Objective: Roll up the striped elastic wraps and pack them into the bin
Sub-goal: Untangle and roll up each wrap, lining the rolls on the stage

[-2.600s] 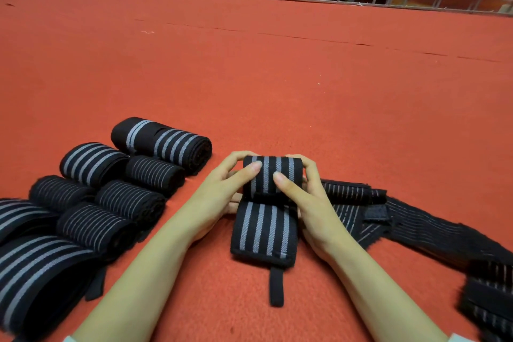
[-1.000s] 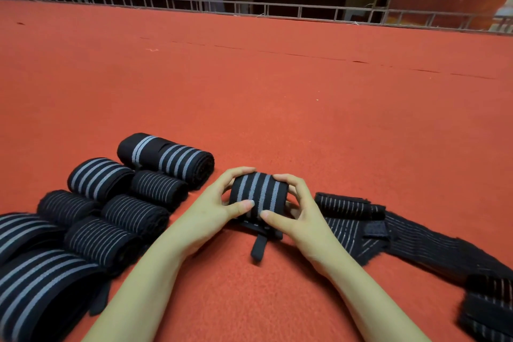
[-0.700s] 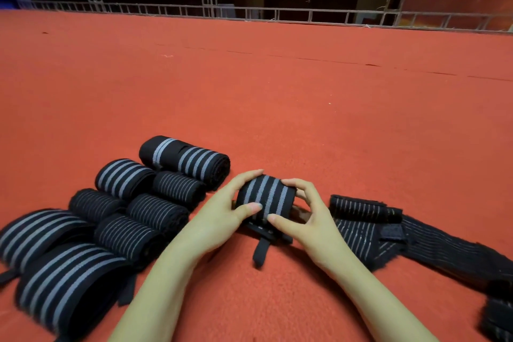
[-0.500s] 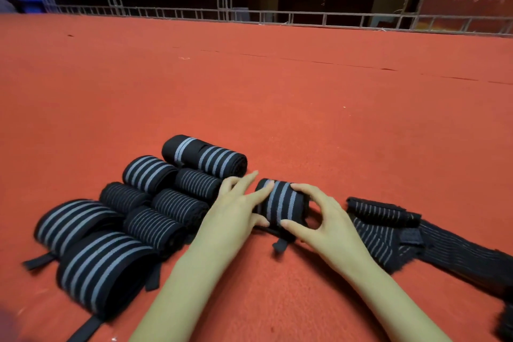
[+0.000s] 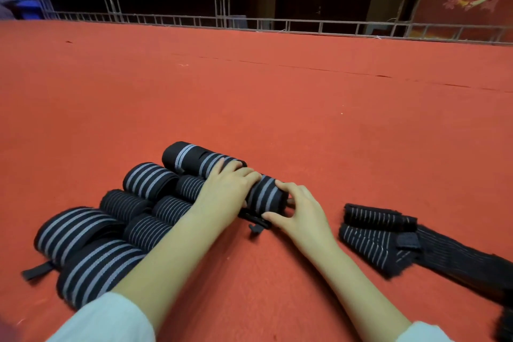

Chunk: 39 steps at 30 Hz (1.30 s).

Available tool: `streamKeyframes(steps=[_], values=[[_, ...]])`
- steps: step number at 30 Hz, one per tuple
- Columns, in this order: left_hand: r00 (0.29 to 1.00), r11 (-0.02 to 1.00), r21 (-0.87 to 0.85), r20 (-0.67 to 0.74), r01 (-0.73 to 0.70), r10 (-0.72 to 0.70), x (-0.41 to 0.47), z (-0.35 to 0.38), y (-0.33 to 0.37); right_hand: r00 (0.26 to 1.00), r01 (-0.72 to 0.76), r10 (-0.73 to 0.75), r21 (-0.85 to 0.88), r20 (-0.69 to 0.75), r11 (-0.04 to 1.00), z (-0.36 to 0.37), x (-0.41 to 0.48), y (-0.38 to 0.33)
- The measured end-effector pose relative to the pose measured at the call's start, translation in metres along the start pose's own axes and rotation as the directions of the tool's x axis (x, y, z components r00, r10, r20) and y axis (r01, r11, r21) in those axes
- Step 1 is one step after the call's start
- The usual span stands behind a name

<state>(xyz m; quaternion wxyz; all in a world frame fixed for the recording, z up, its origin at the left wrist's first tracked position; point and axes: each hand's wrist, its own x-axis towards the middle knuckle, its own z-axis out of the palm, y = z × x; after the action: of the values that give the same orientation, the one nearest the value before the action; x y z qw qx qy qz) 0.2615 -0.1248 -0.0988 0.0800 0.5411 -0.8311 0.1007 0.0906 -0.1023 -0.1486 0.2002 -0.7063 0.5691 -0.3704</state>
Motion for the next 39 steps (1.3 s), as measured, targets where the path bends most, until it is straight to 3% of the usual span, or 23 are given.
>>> streamKeyframes(steps=[7, 11, 15, 18, 20, 22, 25, 28, 33, 37, 39], values=[[0.999, 0.979, -0.203, 0.019, 0.034, -0.031, 0.008, 0.012, -0.02, 1.0, -0.027, 0.026, -0.09, -0.009, 0.996, 0.013, 0.011, -0.006], [0.997, 0.97, -0.235, 0.055, 0.067, -0.055, 0.009, 0.012, -0.022, 0.994, -0.04, 0.056, -0.168, 0.095, 0.985, 0.008, 0.007, -0.013], [0.979, 0.979, -0.169, 0.186, 0.115, -0.083, 0.005, -0.011, -0.016, 0.985, -0.099, 0.091, 0.045, 0.149, 0.994, -0.025, -0.028, -0.014], [0.997, 0.907, -0.416, 0.013, 0.069, -0.07, -0.002, -0.026, 0.019, 0.999, -0.043, 0.04, 0.093, 0.033, 0.995, -0.079, -0.062, 0.005], [0.995, 0.842, -0.537, -0.101, -0.045, -0.011, -0.005, -0.031, 0.063, 0.995, -0.067, 0.066, -0.005, -0.072, 0.998, -0.122, -0.083, 0.027], [0.992, 0.828, -0.548, -0.105, -0.118, 0.072, -0.003, -0.026, 0.112, 0.982, -0.167, 0.152, -0.135, -0.115, 0.977, -0.159, -0.104, 0.05], [0.998, 0.856, -0.513, -0.008, -0.056, 0.06, 0.006, -0.004, 0.171, 0.953, -0.302, 0.292, -0.201, -0.079, 0.932, -0.188, -0.132, 0.074], [0.996, 0.87, -0.493, 0.088, 0.018, 0.029, 0.015, 0.018, 0.205, 0.947, -0.295, 0.319, -0.296, 0.038, 0.908, -0.188, -0.145, 0.088], [0.997, 0.852, -0.518, 0.062, 0.069, -0.043, 0.018, 0.041, 0.22, 0.898, -0.342, 0.426, -0.441, 0.106, 0.83, -0.182, -0.135, 0.095], [0.997, 0.818, -0.573, -0.018, 0.052, -0.076, 0.025, 0.048, 0.216, 0.883, -0.41, 0.47, -0.506, -0.01, 0.759, -0.182, -0.115, 0.109], [0.993, 0.788, -0.615, -0.064, 0.038, -0.098, 0.026, 0.049, 0.214, 0.881, -0.467, 0.458, -0.378, -0.12, 0.799, -0.184, -0.106, 0.111]])
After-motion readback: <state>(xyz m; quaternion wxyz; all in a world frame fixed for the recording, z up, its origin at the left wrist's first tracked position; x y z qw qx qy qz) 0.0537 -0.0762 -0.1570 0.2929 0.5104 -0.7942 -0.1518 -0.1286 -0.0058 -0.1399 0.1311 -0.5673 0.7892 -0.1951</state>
